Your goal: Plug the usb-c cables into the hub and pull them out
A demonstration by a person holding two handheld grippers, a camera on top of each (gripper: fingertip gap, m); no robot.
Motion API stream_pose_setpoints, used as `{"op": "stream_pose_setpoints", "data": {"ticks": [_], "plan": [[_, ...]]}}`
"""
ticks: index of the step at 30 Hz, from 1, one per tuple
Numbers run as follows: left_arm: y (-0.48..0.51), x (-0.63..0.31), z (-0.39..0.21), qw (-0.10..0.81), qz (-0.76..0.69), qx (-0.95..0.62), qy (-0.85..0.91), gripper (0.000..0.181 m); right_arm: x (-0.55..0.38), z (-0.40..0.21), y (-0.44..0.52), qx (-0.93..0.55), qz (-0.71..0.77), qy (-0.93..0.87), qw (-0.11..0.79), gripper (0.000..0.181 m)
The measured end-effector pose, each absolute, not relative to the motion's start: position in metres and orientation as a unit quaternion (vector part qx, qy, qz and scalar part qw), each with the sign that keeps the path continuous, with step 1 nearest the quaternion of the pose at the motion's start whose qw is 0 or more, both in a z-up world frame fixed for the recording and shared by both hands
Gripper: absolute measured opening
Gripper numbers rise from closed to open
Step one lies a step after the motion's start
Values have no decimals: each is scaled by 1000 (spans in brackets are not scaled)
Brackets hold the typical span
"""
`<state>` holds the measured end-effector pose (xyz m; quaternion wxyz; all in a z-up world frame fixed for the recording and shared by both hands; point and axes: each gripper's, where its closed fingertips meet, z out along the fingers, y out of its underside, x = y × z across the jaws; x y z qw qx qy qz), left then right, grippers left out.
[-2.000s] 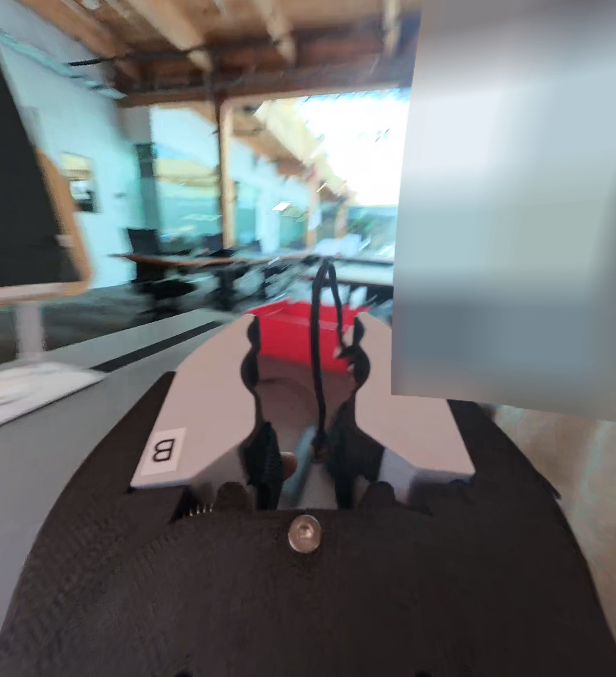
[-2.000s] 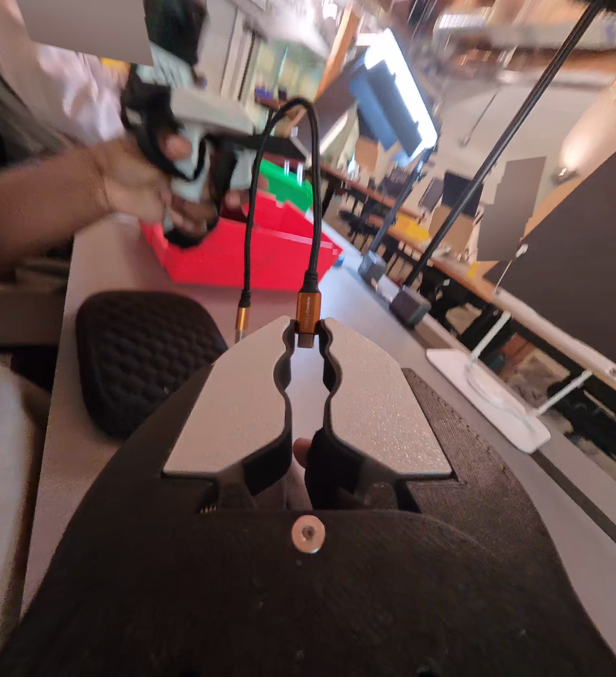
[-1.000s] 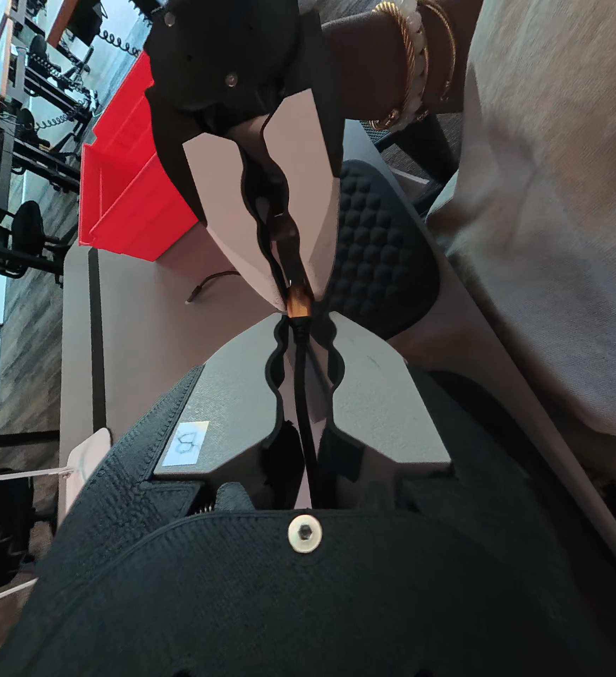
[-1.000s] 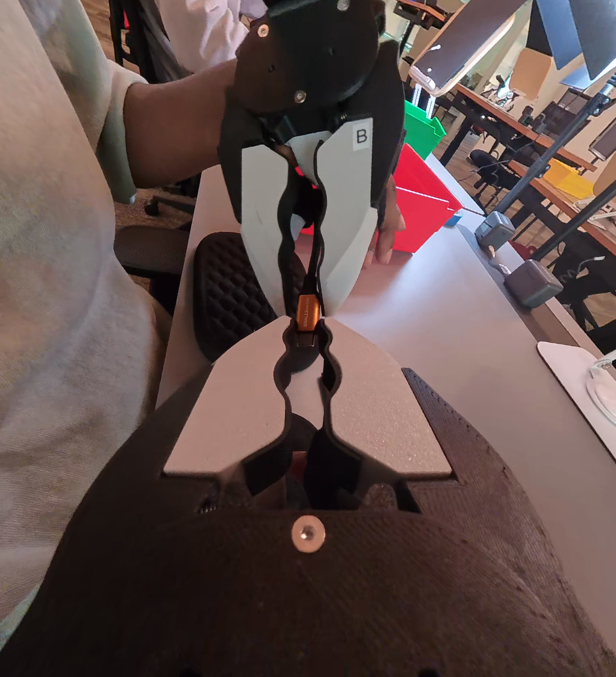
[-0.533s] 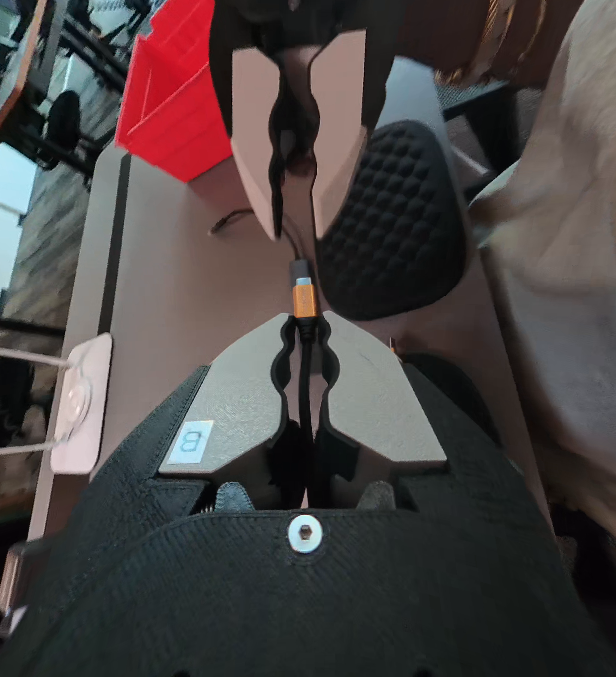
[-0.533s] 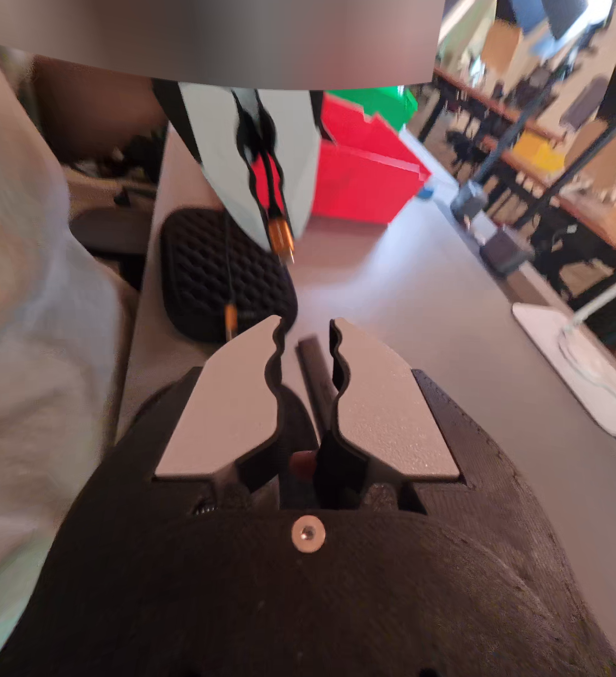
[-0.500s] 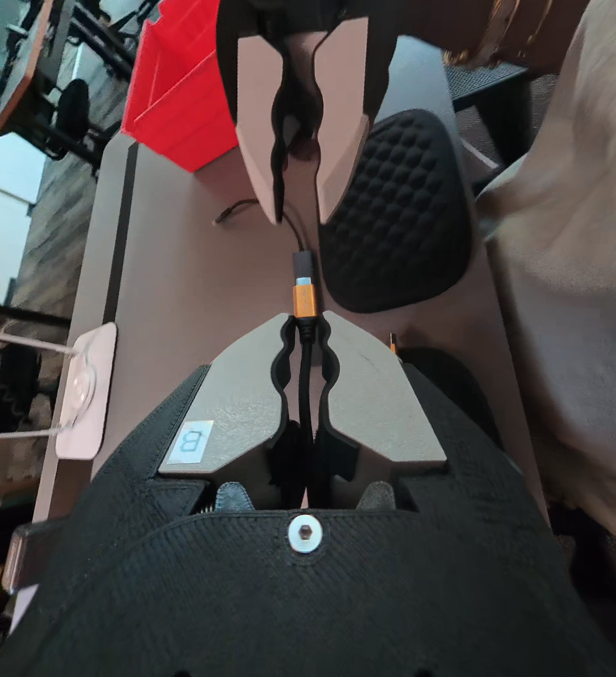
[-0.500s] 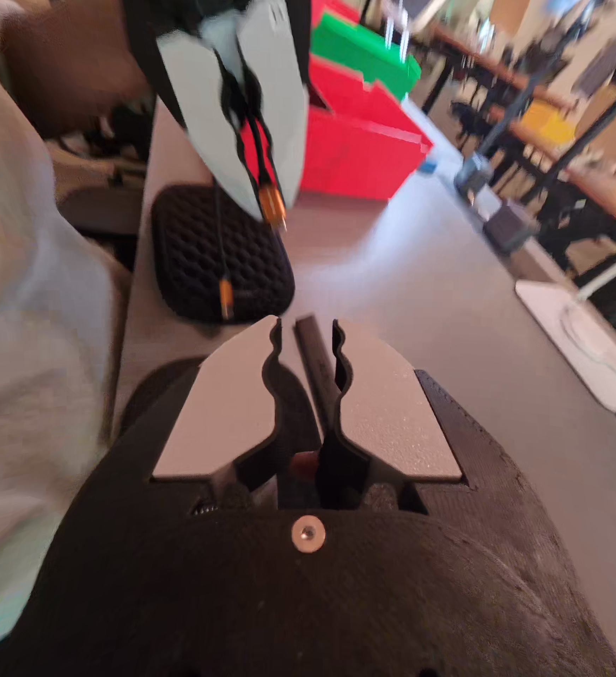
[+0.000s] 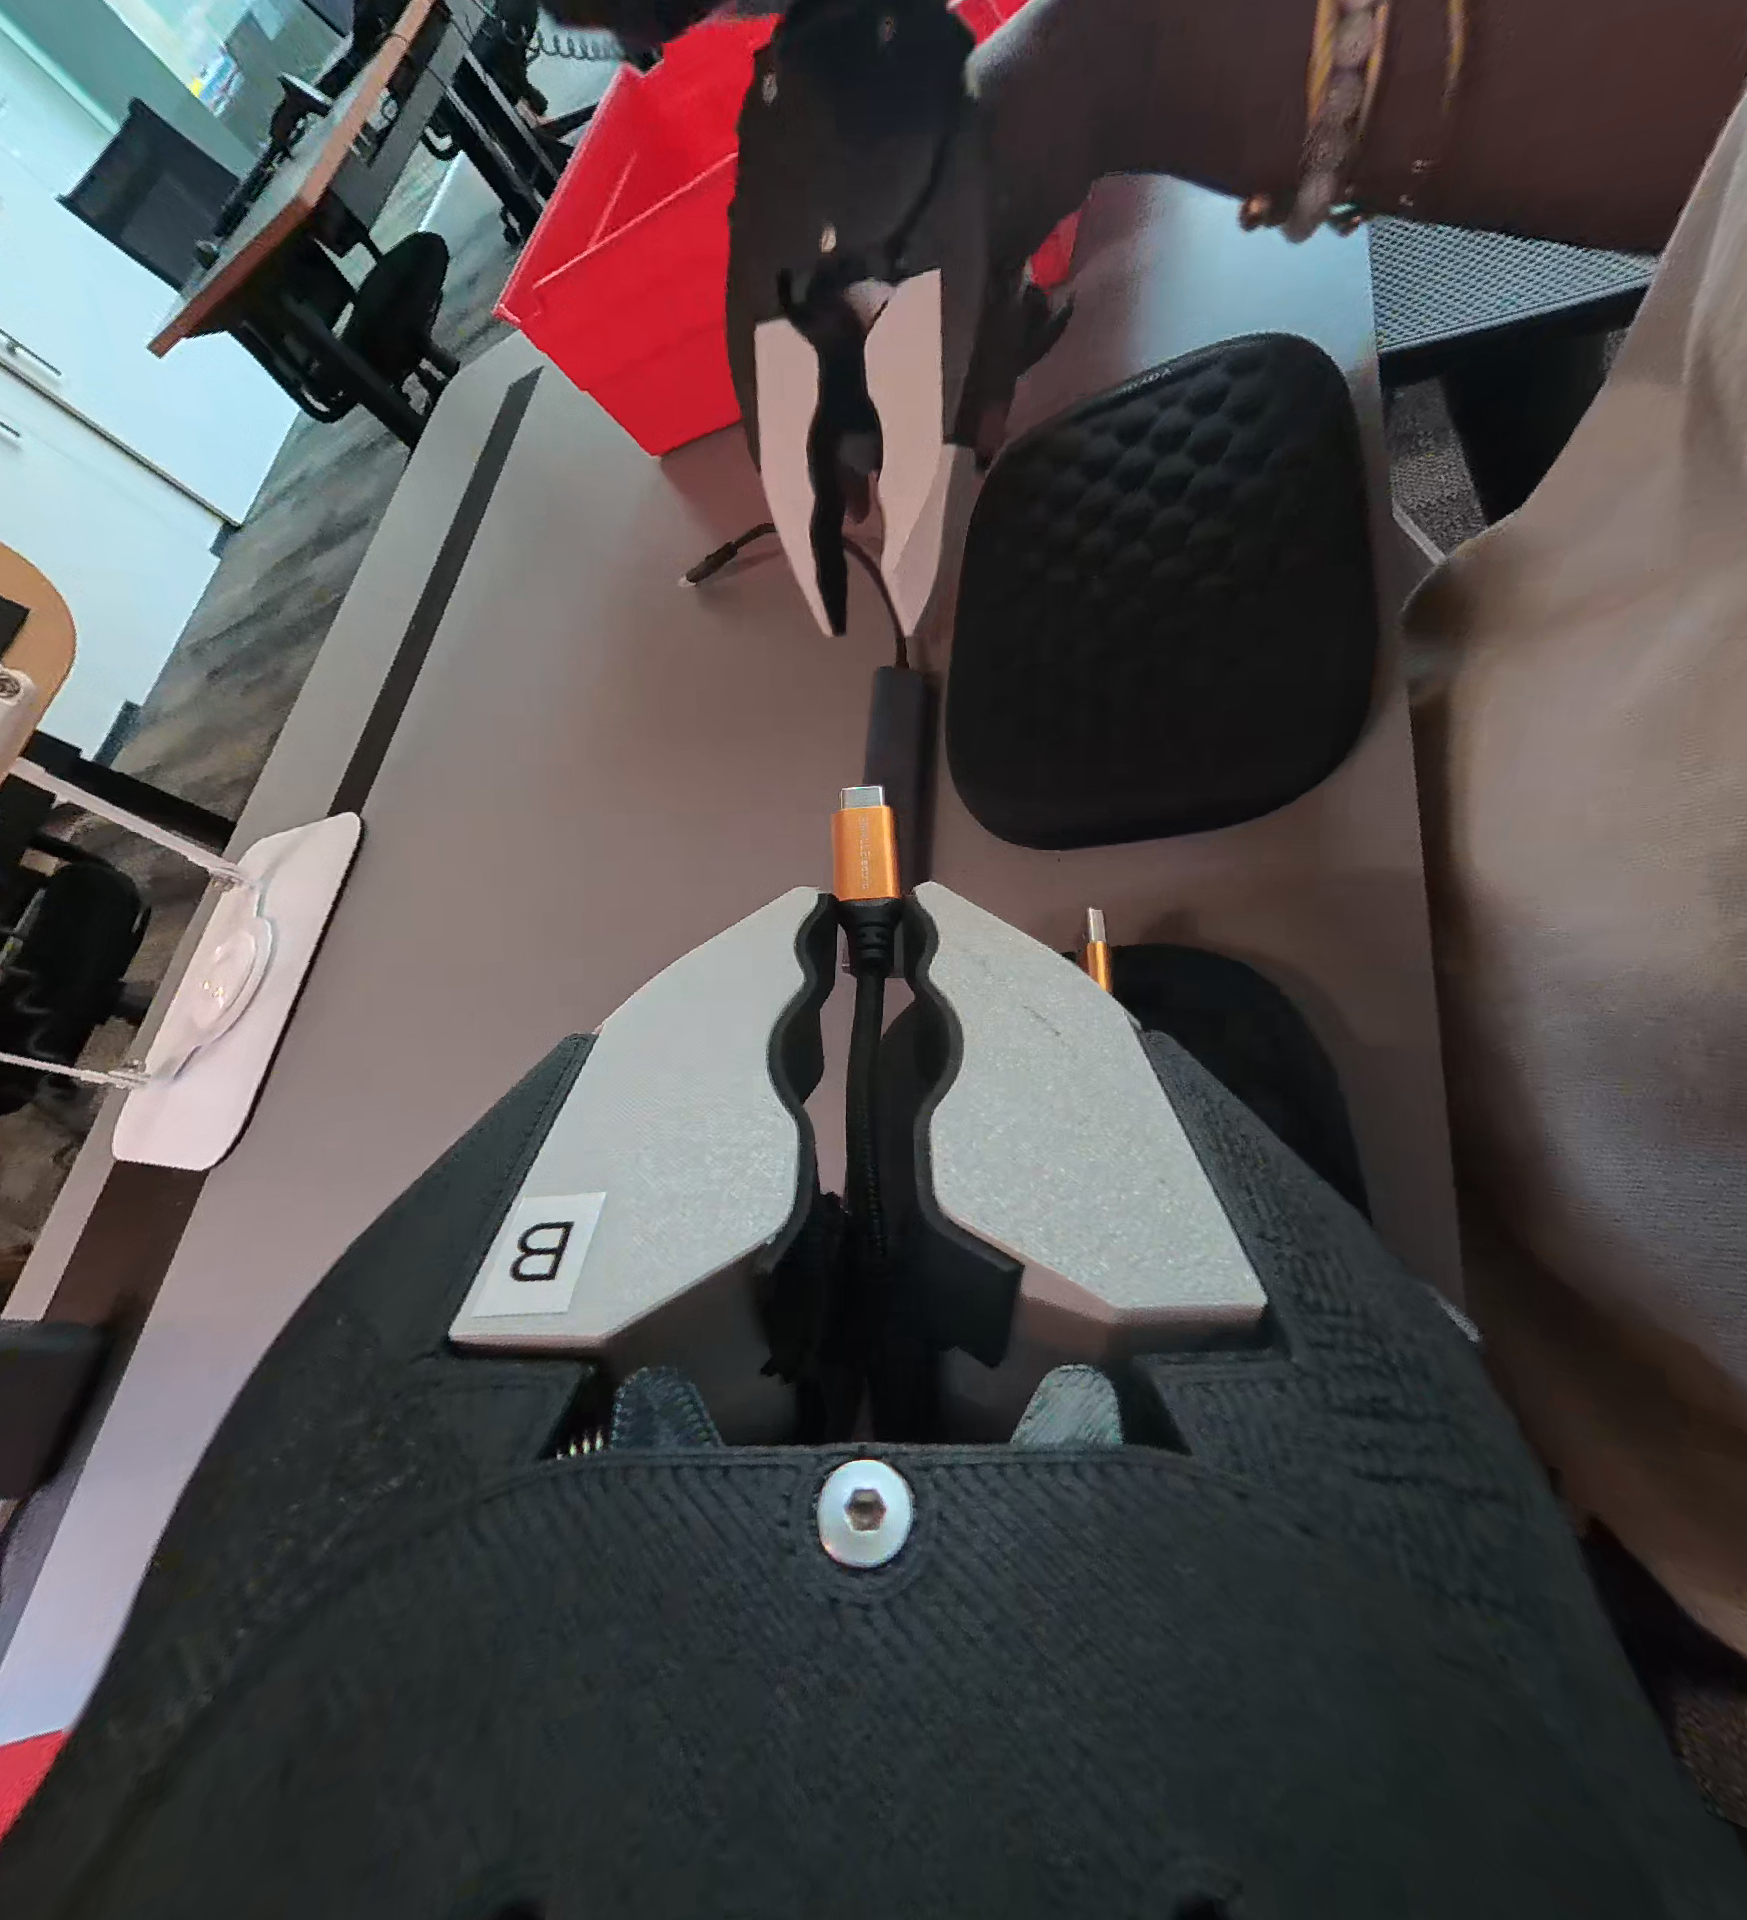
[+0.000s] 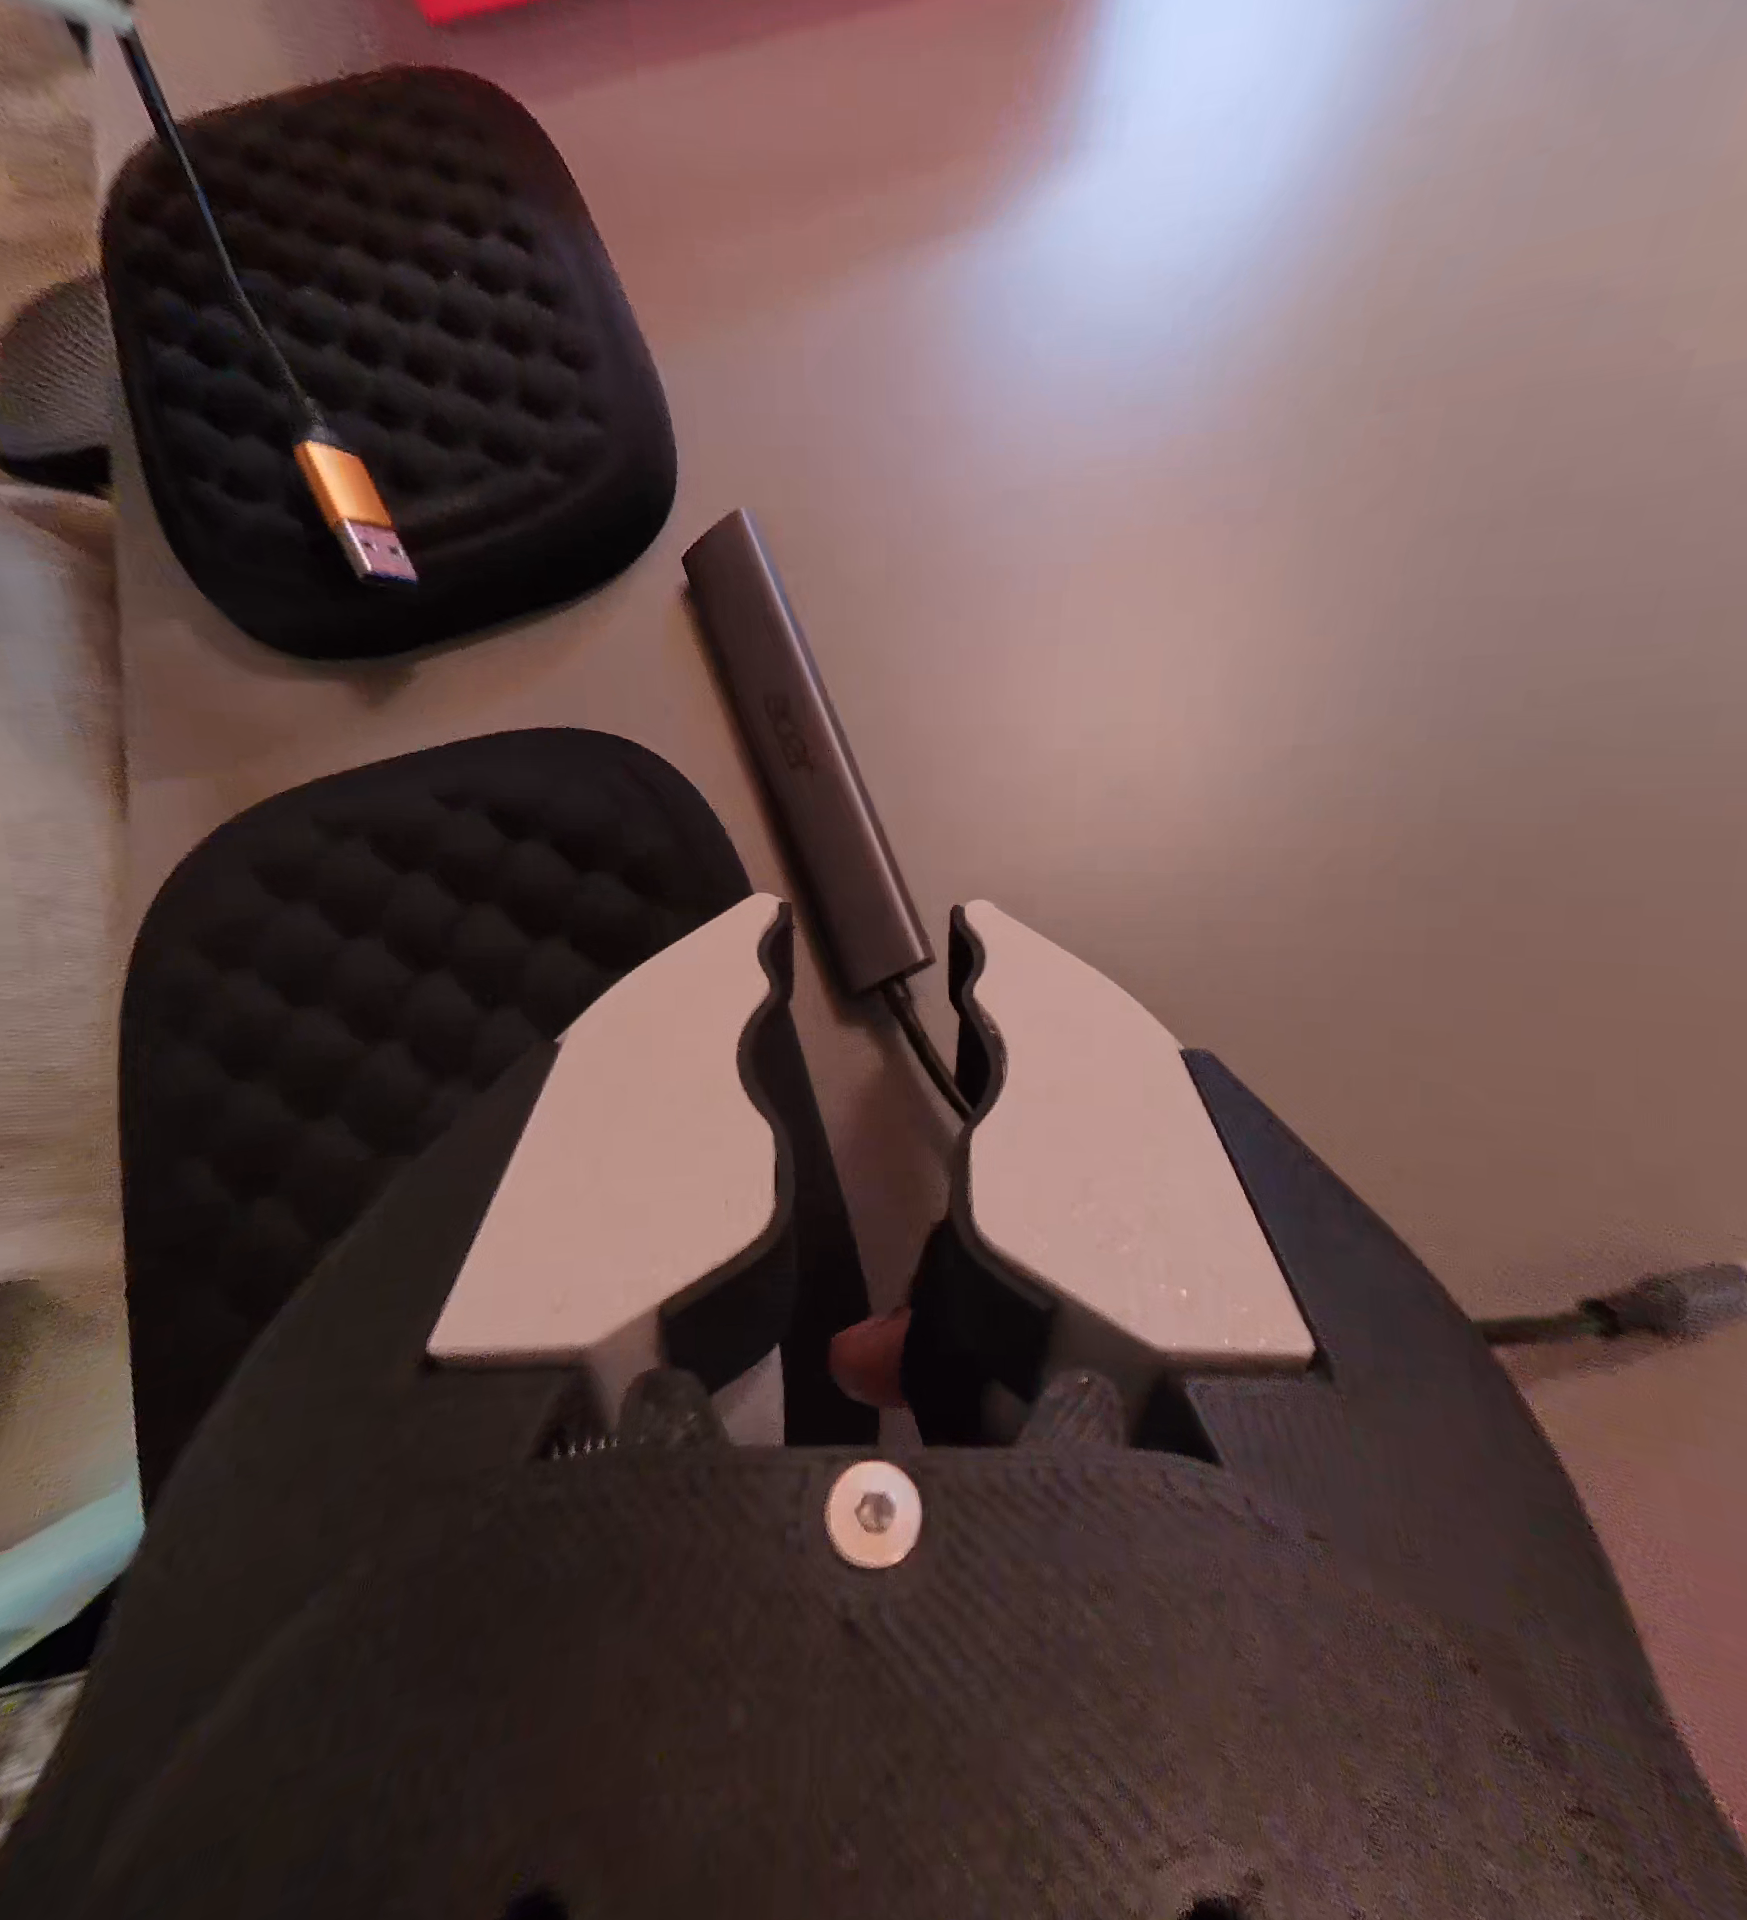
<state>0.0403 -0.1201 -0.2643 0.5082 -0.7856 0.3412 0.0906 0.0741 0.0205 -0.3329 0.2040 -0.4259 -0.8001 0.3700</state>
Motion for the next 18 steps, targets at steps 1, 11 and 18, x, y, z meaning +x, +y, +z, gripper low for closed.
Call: {"op": "stream_pose_setpoints", "data": {"ticks": [1,11,18], "plan": [[-120,41,-265,509,88,-786,341,11,71,-335,20,-431,382,-797,184,27],[-116,46,-272,506,78,-787,344,10,60,-358,3,-392,384,-832,81,14],[-114,40,-274,509,73,-792,328,11,60,-342,-3,-258,262,-873,321,9]]}}
